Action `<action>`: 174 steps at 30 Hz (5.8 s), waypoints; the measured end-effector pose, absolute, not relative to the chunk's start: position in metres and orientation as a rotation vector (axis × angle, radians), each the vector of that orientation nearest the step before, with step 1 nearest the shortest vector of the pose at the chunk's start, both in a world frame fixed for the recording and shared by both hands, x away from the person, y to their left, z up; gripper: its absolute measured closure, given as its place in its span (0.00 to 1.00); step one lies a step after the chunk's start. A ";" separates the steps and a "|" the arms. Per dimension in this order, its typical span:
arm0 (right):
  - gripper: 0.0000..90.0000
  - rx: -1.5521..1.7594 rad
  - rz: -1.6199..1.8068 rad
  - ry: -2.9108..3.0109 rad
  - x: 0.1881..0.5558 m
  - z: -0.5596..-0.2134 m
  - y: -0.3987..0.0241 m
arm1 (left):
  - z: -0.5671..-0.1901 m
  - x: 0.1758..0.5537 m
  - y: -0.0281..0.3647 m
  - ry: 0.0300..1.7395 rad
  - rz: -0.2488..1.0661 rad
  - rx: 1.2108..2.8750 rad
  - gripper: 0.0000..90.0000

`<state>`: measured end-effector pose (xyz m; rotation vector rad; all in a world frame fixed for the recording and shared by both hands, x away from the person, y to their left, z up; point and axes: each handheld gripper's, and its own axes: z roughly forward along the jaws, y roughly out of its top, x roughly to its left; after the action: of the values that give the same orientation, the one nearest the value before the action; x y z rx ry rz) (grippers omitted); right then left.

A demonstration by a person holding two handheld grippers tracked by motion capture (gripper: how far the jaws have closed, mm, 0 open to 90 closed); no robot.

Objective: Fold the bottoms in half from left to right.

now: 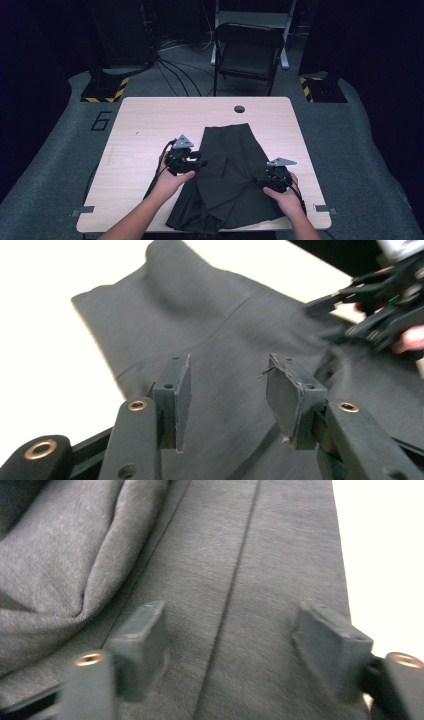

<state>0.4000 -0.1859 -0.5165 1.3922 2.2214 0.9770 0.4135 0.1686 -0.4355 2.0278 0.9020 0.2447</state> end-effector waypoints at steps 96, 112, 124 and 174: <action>0.99 1.191 1.353 2.144 0.281 -0.407 -0.209 | -0.478 0.390 0.253 1.071 0.253 1.904 0.55; 0.84 1.214 1.389 2.105 0.274 -0.409 -0.216 | -0.477 0.391 0.247 1.053 0.254 1.919 0.55; 0.77 1.232 1.335 2.202 0.327 -0.443 -0.174 | -0.475 0.388 0.253 1.055 0.269 1.905 0.55; 0.89 1.333 1.106 2.228 0.427 -0.507 -0.133 | -0.476 0.382 0.268 1.095 0.307 1.881 0.55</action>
<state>0.4270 -0.1326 -0.5070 1.3335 2.2284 1.1061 0.3818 0.2685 -0.4756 1.8809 1.0948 0.3074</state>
